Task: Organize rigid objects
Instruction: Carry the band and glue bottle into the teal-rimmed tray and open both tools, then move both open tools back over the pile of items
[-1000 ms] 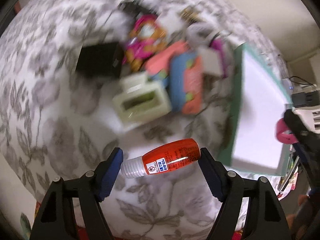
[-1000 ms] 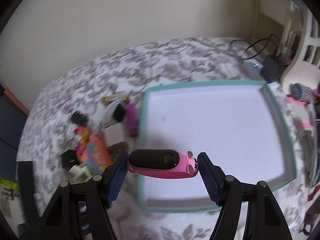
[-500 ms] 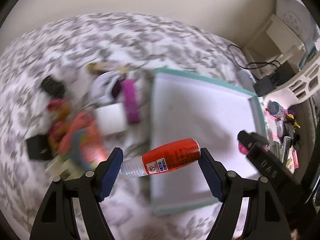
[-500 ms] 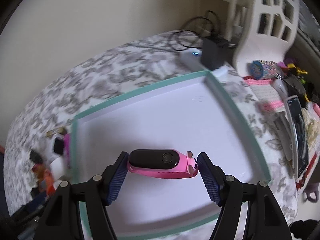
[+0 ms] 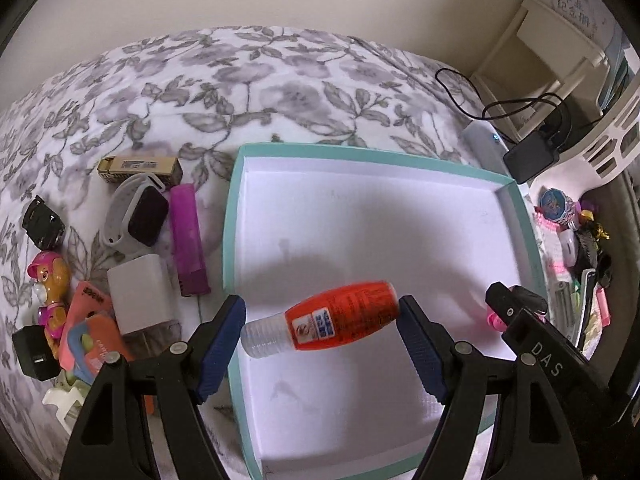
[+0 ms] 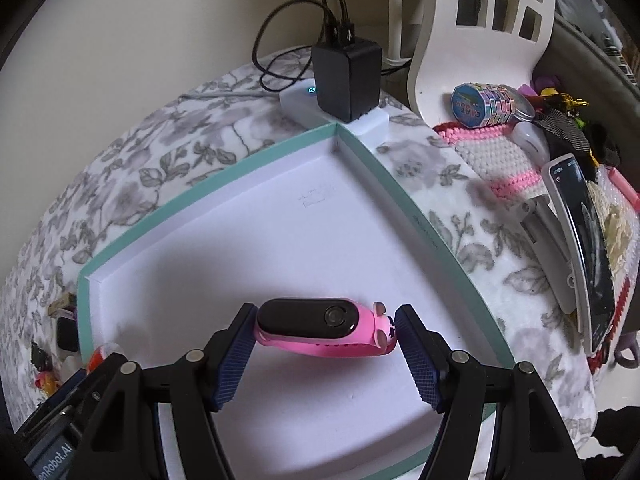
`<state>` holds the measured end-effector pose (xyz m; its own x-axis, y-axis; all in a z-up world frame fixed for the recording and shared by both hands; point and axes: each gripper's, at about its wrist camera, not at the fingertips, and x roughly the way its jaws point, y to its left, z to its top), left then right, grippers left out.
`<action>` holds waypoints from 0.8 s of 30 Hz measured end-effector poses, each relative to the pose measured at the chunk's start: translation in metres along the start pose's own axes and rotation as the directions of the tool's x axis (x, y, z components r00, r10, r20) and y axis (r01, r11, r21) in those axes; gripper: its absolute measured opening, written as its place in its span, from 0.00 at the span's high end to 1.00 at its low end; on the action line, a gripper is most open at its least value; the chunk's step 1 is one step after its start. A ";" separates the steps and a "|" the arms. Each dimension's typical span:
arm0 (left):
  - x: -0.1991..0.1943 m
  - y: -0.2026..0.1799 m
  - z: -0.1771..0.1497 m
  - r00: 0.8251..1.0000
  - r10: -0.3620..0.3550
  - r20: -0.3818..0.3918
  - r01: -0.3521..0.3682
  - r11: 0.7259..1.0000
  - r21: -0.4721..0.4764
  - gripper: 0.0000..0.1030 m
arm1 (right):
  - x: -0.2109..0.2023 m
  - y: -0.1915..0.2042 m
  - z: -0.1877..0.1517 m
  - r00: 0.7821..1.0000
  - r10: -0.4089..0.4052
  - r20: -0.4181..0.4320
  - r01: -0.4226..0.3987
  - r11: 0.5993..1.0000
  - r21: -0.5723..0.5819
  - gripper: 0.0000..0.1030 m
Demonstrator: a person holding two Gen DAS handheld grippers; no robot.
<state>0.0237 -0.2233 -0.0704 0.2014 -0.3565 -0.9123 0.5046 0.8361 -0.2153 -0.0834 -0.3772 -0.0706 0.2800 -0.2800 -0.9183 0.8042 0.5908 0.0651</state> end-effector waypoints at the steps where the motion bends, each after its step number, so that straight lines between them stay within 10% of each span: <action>1: 0.000 0.000 0.000 1.000 0.003 0.004 -0.003 1.000 0.000 0.23 | 0.000 0.000 0.000 1.000 -0.002 -0.001 0.002 1.000 -0.002 0.29; 9: -0.011 0.011 0.003 0.999 0.020 0.044 -0.018 0.999 -0.035 0.05 | -0.003 0.005 -0.002 1.000 -0.002 0.021 0.002 1.000 -0.030 0.19; 24: -0.052 0.079 0.011 0.981 0.077 0.176 -0.035 0.972 -0.233 0.04 | -0.012 0.029 -0.010 0.996 0.011 0.086 0.002 0.987 -0.159 0.00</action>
<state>0.0622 -0.1437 -0.0365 0.3847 -0.3590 -0.8504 0.2883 0.9219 -0.2588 -0.0687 -0.3492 -0.0613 0.3335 -0.3376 -0.8802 0.7111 0.7031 -0.0003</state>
